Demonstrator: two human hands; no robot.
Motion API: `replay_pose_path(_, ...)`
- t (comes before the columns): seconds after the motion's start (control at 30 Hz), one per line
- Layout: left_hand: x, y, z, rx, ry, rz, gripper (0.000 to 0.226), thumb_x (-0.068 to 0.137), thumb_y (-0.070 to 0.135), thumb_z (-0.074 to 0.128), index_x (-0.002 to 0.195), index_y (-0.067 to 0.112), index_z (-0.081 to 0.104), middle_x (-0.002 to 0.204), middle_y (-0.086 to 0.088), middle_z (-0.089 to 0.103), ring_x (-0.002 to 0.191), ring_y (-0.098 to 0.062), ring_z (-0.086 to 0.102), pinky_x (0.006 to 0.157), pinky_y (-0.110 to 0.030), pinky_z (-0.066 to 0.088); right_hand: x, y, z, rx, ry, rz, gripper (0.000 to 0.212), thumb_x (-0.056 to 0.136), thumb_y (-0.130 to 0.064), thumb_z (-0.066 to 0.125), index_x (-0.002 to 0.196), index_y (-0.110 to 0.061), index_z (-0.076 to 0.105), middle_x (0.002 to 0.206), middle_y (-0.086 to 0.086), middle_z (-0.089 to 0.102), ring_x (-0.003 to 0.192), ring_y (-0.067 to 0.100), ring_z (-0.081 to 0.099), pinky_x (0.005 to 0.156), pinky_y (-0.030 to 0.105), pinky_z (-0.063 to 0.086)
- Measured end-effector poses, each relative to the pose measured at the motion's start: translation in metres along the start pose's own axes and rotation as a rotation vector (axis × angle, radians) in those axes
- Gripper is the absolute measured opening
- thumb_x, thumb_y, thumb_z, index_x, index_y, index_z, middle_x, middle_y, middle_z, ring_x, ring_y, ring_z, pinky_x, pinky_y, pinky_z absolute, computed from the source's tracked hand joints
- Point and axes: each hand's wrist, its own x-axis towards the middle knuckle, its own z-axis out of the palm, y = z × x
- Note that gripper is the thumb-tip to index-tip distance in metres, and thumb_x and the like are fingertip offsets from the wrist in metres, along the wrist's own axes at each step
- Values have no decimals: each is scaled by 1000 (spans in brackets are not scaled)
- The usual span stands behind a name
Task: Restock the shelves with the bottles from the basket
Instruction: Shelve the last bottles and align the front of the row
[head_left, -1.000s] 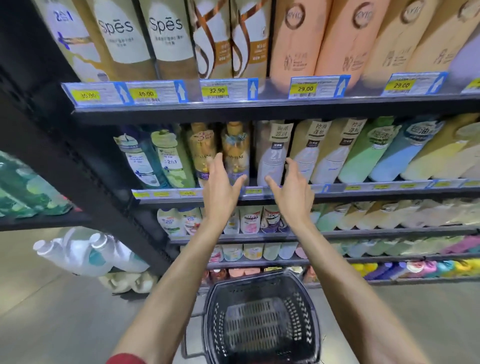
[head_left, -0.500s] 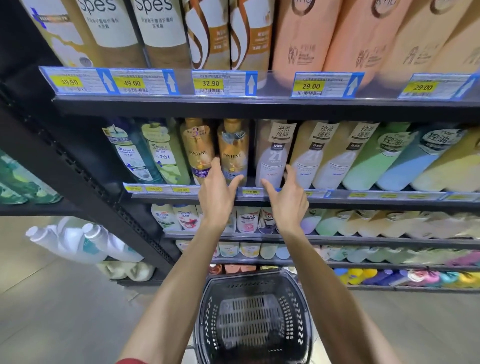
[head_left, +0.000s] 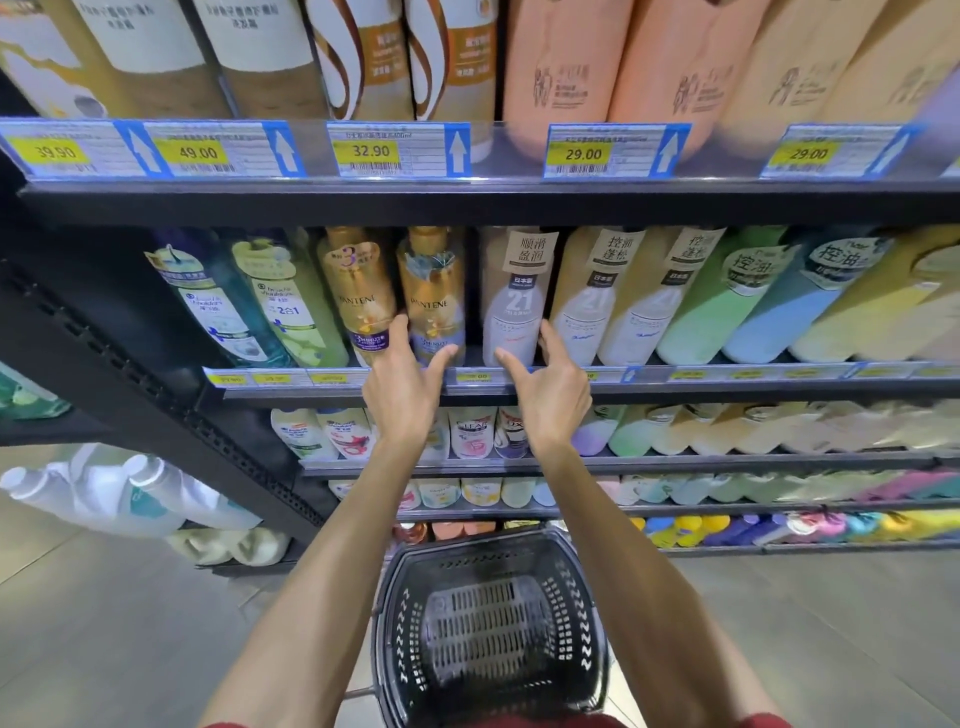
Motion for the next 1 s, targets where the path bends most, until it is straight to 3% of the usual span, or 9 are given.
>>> replay_pose_path(0.17, 1, -3, -1, 29, 1, 23, 71, 91, 62, 62, 142, 17, 44, 87, -10, 72, 89, -37, 68, 66, -39, 38, -1, -1, 2, -2, 7, 0, 69, 77, -62, 73, 137, -32, 56, 92, 1, 76, 89, 26, 70, 71, 33, 50)
replay_pose_path(0.33, 2, -1, -2, 32, 12, 44, 71, 92, 60, 63, 143, 14, 43, 89, -11, 72, 88, -37, 68, 65, -37, 36, 0, -2, 1, -5, 0, -4, 69, 79, -60, 73, 137, -28, 54, 110, 0, 75, 98, 25, 70, 76, 34, 52)
replay_pose_path(0.63, 3, -1, -5, 59, -12, 46, 72, 92, 60, 62, 143, 14, 40, 88, -11, 71, 87, -36, 68, 64, -37, 38, 11, -4, 0, -169, -124, -18, 72, 79, -64, 70, 138, -28, 50, 106, 4, 74, 97, 31, 69, 76, 41, 55)
replay_pose_path(1.0, 3, -4, -2, 50, -26, 68, 71, 93, 62, 59, 142, 14, 40, 89, -11, 72, 88, -37, 69, 65, -38, 38, 11, -7, 6, -169, -93, 16, 70, 75, -68, 70, 134, -34, 54, 105, 0, 75, 93, 28, 70, 74, 37, 55)
